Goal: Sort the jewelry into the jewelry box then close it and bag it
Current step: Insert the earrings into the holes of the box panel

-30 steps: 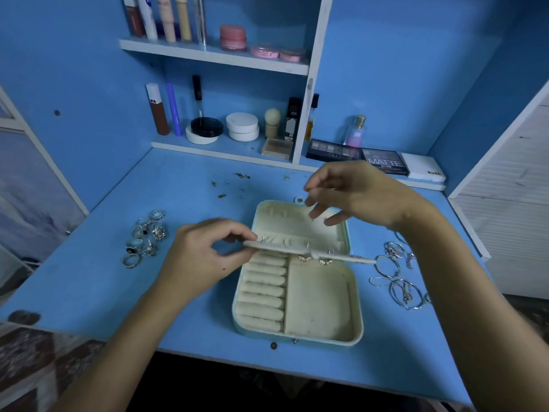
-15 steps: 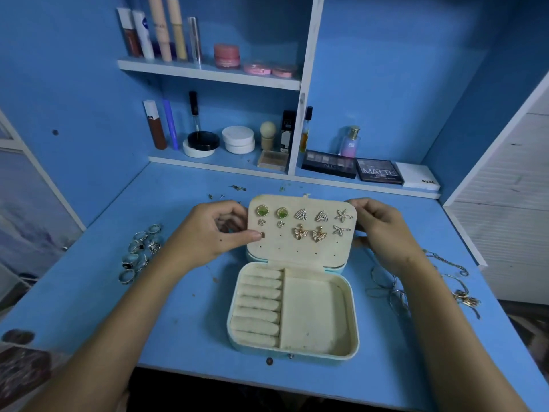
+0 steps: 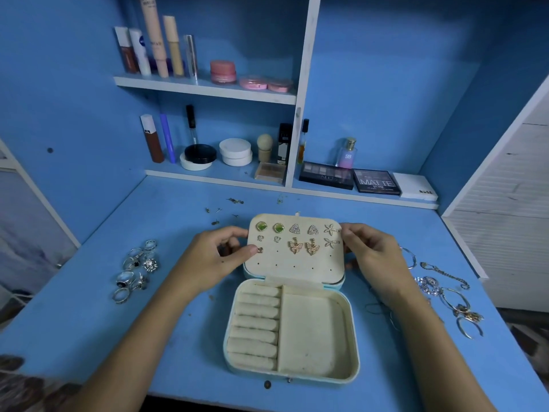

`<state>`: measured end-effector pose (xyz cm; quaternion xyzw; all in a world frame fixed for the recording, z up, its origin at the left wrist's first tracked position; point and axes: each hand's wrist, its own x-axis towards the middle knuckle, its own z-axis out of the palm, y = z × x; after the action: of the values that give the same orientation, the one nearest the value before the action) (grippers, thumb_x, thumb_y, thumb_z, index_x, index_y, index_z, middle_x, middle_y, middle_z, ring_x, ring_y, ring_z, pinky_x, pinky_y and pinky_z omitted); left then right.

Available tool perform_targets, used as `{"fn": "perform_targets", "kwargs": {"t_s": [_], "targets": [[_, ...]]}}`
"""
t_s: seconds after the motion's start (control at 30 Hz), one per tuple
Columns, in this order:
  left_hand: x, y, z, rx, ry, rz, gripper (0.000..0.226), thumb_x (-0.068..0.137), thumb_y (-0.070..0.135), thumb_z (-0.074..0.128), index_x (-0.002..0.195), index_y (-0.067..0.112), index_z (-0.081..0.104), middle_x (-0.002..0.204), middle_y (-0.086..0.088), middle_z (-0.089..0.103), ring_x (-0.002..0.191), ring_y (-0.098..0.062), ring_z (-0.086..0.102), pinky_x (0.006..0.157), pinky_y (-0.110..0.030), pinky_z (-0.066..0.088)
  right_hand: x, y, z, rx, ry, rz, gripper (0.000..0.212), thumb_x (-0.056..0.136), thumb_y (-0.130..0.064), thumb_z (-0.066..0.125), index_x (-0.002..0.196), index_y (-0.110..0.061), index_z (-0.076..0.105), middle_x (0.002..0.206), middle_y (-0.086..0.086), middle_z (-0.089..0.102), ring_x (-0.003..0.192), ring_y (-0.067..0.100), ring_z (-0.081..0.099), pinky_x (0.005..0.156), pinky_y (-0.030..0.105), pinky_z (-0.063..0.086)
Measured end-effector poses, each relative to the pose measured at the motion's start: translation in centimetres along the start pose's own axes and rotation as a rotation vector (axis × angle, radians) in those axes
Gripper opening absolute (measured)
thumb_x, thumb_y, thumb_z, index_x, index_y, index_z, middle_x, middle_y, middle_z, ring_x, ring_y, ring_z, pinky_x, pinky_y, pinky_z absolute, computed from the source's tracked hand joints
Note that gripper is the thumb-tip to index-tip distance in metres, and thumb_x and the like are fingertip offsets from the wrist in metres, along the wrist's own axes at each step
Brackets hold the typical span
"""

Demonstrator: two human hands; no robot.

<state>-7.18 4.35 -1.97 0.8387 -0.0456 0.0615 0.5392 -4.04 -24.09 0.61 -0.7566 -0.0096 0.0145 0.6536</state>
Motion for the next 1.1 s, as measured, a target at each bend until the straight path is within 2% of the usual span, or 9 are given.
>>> {"fn": "perform_targets", "kwargs": {"t_s": [0.13, 0.3, 0.47, 0.53, 0.6, 0.67, 0.77, 0.93, 1.1], "targets": [[0.1, 0.1, 0.2, 0.032, 0.019, 0.007, 0.014, 0.086, 0.029, 0.077, 0.098, 0.035, 0.074, 0.072, -0.006, 0.06, 0.06, -0.007, 0.046, 0.061, -0.022, 0.04, 0.0, 0.2, 0.0, -0.012, 0.01, 0.001, 0.019, 0.101, -0.017, 0.057, 0.099, -0.02, 0.075, 0.091, 0.004, 0.075, 0.073, 0.012, 0.064, 0.06, 0.022, 0.054], [0.1, 0.1, 0.2, 0.052, 0.043, 0.004, 0.012, 0.085, 0.028, 0.077, 0.096, 0.031, 0.075, 0.068, 0.0, 0.059, 0.059, -0.006, 0.046, 0.059, -0.019, 0.04, 0.2, 0.6, 0.0, -0.031, 0.026, -0.023, 0.018, 0.1, -0.016, 0.059, 0.099, -0.021, 0.075, 0.089, 0.004, 0.075, 0.07, 0.009, 0.062, 0.058, 0.021, 0.054], [1.2, 1.1, -0.1, 0.229, 0.234, 0.095, 0.004, 0.087, 0.025, 0.074, 0.084, 0.027, 0.074, 0.067, 0.002, 0.063, 0.061, -0.015, 0.055, 0.059, -0.018, 0.043, 0.3, 0.8, 0.2, -0.048, 0.041, -0.047, 0.017, 0.099, -0.016, 0.06, 0.095, -0.024, 0.075, 0.085, 0.001, 0.076, 0.068, 0.01, 0.061, 0.059, 0.025, 0.054], [2.2, 1.6, -0.5, 0.294, 0.305, 0.131, 0.004, 0.087, 0.021, 0.073, 0.084, 0.022, 0.075, 0.065, 0.003, 0.063, 0.065, -0.017, 0.056, 0.058, -0.013, 0.041, 0.3, 0.8, 0.2, -0.053, 0.05, -0.06, 0.018, 0.099, -0.017, 0.06, 0.094, -0.026, 0.075, 0.084, 0.001, 0.076, 0.07, 0.011, 0.062, 0.065, 0.03, 0.054], [3.7, 1.8, -0.9, 0.362, 0.34, 0.167, 0.003, 0.087, 0.018, 0.073, 0.086, 0.016, 0.075, 0.068, 0.002, 0.065, 0.065, -0.017, 0.055, 0.062, -0.014, 0.043, 0.3, 0.8, 0.2, -0.057, 0.058, -0.074, 0.018, 0.099, -0.017, 0.061, 0.094, -0.028, 0.075, 0.085, 0.0, 0.076, 0.073, 0.013, 0.063, 0.071, 0.036, 0.055], [5.5, 1.6, -1.3, 0.462, 0.33, 0.191, 0.003, 0.086, 0.016, 0.072, 0.087, 0.016, 0.075, 0.072, 0.004, 0.065, 0.06, -0.012, 0.053, 0.067, -0.023, 0.047, 0.3, 0.7, 0.2, -0.067, 0.06, -0.082, 0.018, 0.099, -0.018, 0.061, 0.094, -0.028, 0.075, 0.086, 0.0, 0.076, 0.073, 0.019, 0.063, 0.075, 0.042, 0.057], [8.3, 1.0, -2.0, 0.62, 0.272, 0.194, 0.005, 0.086, 0.013, 0.071, 0.089, 0.016, 0.075, 0.084, 0.002, 0.066, 0.068, -0.013, 0.052, 0.071, -0.028, 0.045, 0.3, 0.8, 0.1, -0.075, 0.053, -0.09, 0.018, 0.099, -0.019, 0.061, 0.094, -0.029, 0.074, 0.086, 0.001, 0.076, 0.081, 0.033, 0.066, 0.079, 0.047, 0.057], [10.9, 0.7, -2.6, 0.845, 0.159, 0.117, 0.015, 0.089, 0.02, 0.071, 0.103, 0.015, 0.075, 0.102, -0.002, 0.068, 0.102, -0.021, 0.06, 0.081, -0.035, 0.051, 0.4, 0.8, 0.1, -0.09, 0.045, -0.088, 0.018, 0.099, -0.018, 0.06, 0.094, -0.03, 0.073, 0.086, -0.005, 0.076, 0.086, 0.026, 0.068, 0.081, 0.045, 0.057], [11.7, 0.8, -2.9, 0.938, 0.108, 0.055, 0.022, 0.09, 0.029, 0.07, 0.109, 0.017, 0.073, 0.109, -0.001, 0.066, 0.109, -0.019, 0.057, 0.085, -0.035, 0.05, 0.5, 1.0, 0.0, -0.097, 0.033, -0.079, 0.016, 0.099, -0.019, 0.06, 0.097, -0.027, 0.074, 0.087, -0.003, 0.076, 0.088, 0.029, 0.068, 0.082, 0.045, 0.058]]}}
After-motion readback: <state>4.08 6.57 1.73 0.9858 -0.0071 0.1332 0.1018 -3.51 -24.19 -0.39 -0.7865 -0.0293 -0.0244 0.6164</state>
